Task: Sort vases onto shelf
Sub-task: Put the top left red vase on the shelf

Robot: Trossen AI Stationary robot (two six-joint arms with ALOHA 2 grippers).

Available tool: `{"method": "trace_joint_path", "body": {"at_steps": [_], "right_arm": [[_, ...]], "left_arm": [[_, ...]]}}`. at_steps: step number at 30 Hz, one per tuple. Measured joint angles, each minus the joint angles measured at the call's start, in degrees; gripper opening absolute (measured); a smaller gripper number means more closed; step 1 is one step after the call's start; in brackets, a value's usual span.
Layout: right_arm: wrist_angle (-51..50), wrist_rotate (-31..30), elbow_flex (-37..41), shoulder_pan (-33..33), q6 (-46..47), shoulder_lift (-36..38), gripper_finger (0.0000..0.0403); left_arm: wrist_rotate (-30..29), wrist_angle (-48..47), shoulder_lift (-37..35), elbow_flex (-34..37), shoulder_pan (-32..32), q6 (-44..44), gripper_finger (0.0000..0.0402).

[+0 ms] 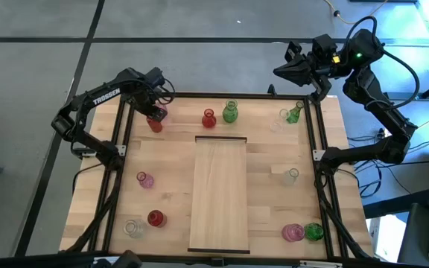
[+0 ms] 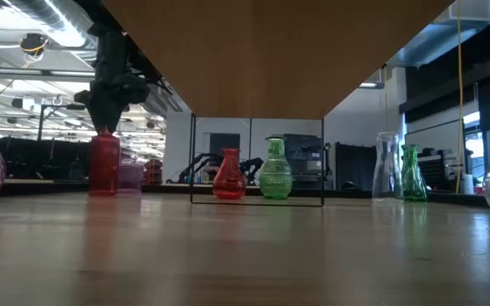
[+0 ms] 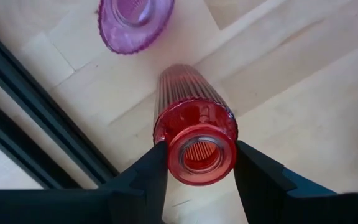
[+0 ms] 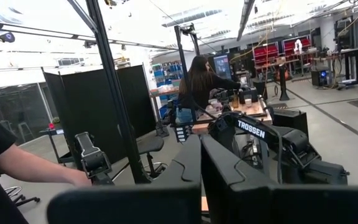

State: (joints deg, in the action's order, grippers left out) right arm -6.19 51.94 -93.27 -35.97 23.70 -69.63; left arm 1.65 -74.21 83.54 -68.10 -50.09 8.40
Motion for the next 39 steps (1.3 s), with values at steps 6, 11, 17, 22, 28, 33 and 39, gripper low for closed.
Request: {"method": "trace_joint_path", "body": {"at_steps": [6, 11, 17, 22, 28, 33, 39], "right_arm": [[-1.26, -0.88, 0.00, -0.05, -1.54, 0.00, 0.0001], [-5.03, -2.89, 0.00, -0.07, -3.79, 0.00, 0.0001], [-6.01, -3.51, 0.00, -0.06, -5.45, -0.18, 0.0001], [-6.04, -3.51, 0.00, -0.04, -6.01, -0.67, 0.0001], [-6.04, -3.51, 0.00, -0.04, -6.03, -1.13, 0.0001], [-6.01, -3.51, 0.00, -0.07, -6.06, -1.44, 0.0001], [-5.99, -4.58, 0.00, -0.07, -6.82, -1.42, 0.0001]], "left_arm": [[2.80, -2.96, -2.67, 0.05, 2.14, 1.31, 0.0149], [9.04, -5.90, -5.92, -0.09, 4.14, 2.01, 0.0148], [10.95, -6.62, -10.18, -4.66, 8.29, 6.34, 0.0148], [15.58, -4.03, -12.92, -11.68, 12.44, 10.49, 0.0148], [17.42, -0.88, -12.50, -22.84, 19.66, 15.61, 0.0148], [16.64, -1.42, -7.69, -33.37, 27.07, 18.26, 0.0147], [15.10, -5.64, 1.80, -45.32, 34.72, 17.09, 0.0147]]}}
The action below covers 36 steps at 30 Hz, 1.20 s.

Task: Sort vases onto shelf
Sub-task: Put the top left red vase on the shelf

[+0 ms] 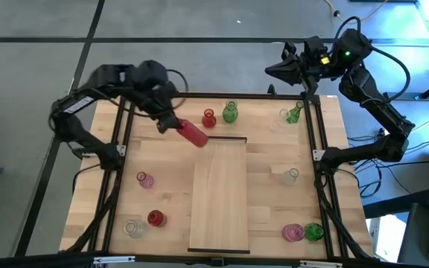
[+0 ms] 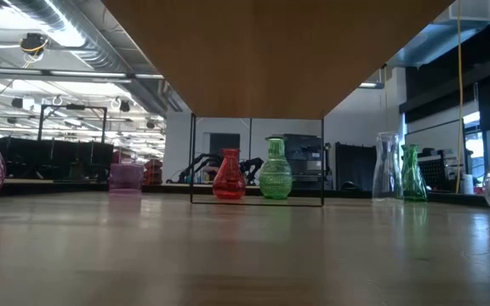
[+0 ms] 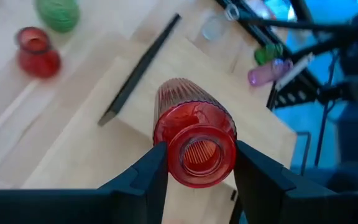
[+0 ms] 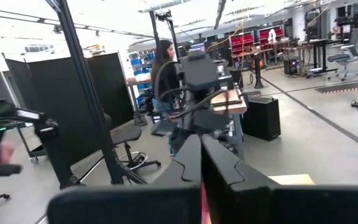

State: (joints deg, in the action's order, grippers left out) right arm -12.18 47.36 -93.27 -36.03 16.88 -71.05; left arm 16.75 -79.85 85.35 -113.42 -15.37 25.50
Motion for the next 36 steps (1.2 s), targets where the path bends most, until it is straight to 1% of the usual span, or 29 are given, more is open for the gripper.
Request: {"method": "trace_joint_path", "body": {"at_steps": [4, 8, 11, 13, 19, 21, 27, 36], "right_arm": [[-0.85, -0.42, -0.02, -0.02, -0.76, 0.03, 0.0001], [-5.21, 0.69, -0.02, -1.96, -0.87, 0.36, 0.0001], [-10.03, 0.72, -0.02, -3.83, -0.93, 0.88, 0.0001], [-13.25, 0.66, -0.02, -4.78, -2.08, 1.34, 0.0001], [-19.94, -0.36, -0.02, -5.29, -5.81, 3.18, 0.0001], [-20.74, -0.74, -0.02, -5.26, -6.75, 3.55, 0.0001], [-21.03, -1.04, -0.02, -5.28, -7.13, 3.93, 0.0001], [-21.03, -0.71, -0.02, -5.27, -7.30, 3.96, 0.0001]], "left_arm": [[-2.28, -4.22, 8.03, -8.40, 3.52, -3.30, 0.0147], [-3.78, -10.37, 15.99, -17.25, 5.52, -6.80, 0.0147], [-4.96, -9.72, 20.18, -21.59, 6.92, -9.09, 0.0147], [-4.99, -9.58, 20.64, -20.92, 7.47, -9.60, 0.0147], [-9.86, -9.97, 21.46, -19.64, 8.31, -9.31, 0.0147], [-11.08, -10.07, 21.52, -19.72, 8.66, -9.32, 0.0147], [-11.91, -10.14, 23.17, -19.70, 9.02, -8.50, 0.0147], [-11.52, -10.14, 26.29, -19.64, 10.59, -8.71, 0.0147]]}}
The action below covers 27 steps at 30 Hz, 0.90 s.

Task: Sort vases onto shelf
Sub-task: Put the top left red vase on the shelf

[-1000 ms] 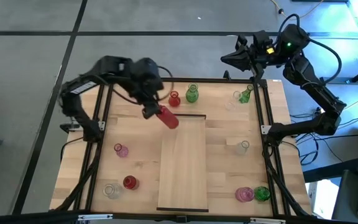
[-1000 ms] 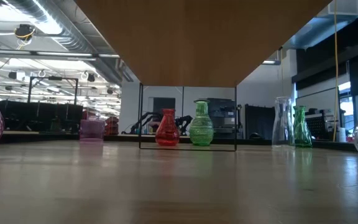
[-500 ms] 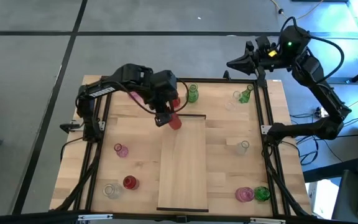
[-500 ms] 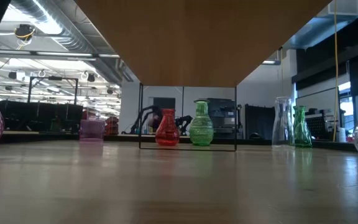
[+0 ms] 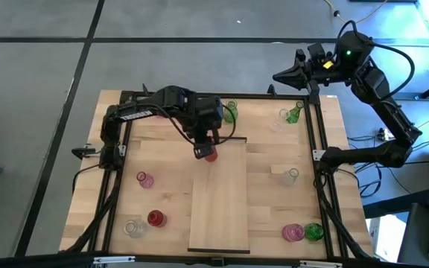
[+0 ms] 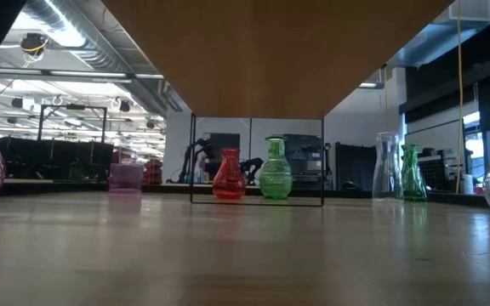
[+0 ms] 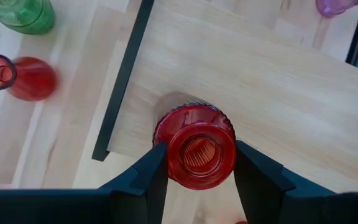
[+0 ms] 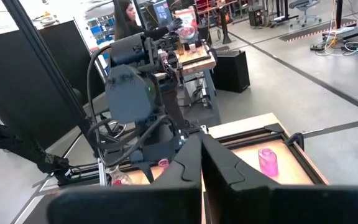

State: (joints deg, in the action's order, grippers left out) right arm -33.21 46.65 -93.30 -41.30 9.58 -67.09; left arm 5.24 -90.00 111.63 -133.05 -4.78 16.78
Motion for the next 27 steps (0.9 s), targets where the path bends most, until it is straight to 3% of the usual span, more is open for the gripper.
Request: {"method": "trace_joint_path", "body": {"at_steps": [15, 27], "right_arm": [[0.02, 0.51, 0.00, 0.00, 0.02, 0.09, 0.0001], [0.02, 0.99, 0.00, 0.00, 0.15, 0.09, 0.0001]], "left_arm": [[-1.44, 0.16, -0.17, 0.99, -0.06, 0.65, 0.0149], [0.26, -0.02, -0.17, 1.09, -0.91, 0.60, 0.0193]]}}
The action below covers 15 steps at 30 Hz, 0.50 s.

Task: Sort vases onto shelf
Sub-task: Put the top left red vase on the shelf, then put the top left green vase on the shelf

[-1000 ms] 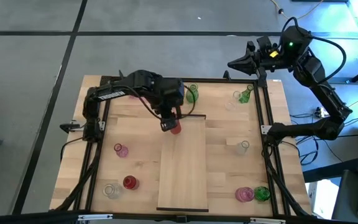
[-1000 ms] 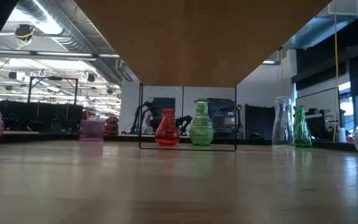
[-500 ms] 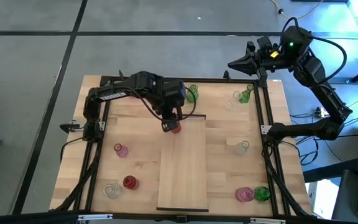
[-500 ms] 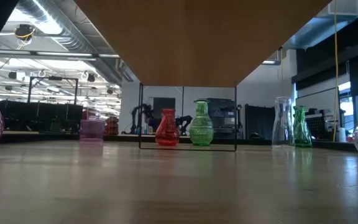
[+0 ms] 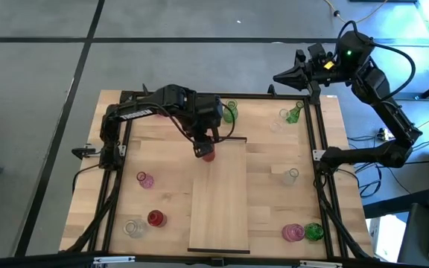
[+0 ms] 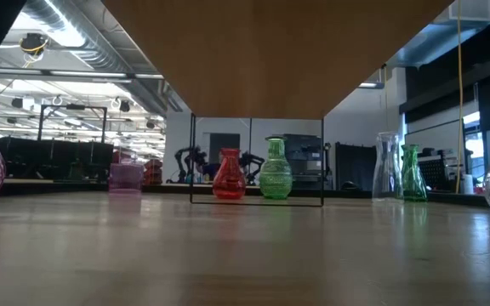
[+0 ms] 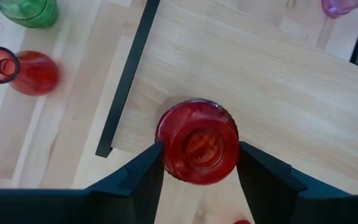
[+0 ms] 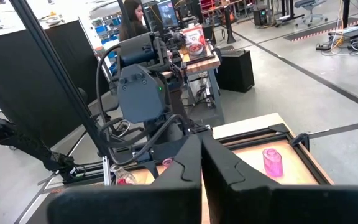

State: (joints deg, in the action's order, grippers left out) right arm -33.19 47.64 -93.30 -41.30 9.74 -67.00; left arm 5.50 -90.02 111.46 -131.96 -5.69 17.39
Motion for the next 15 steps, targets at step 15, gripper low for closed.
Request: {"method": "trace_joint_path", "body": {"at_steps": [15], "right_arm": [[-0.02, 0.00, 0.00, 0.00, 0.00, 0.00, 0.0001]], "left_arm": [[-2.46, -0.02, -4.65, 0.04, -0.78, 1.33, 0.0219]]}}
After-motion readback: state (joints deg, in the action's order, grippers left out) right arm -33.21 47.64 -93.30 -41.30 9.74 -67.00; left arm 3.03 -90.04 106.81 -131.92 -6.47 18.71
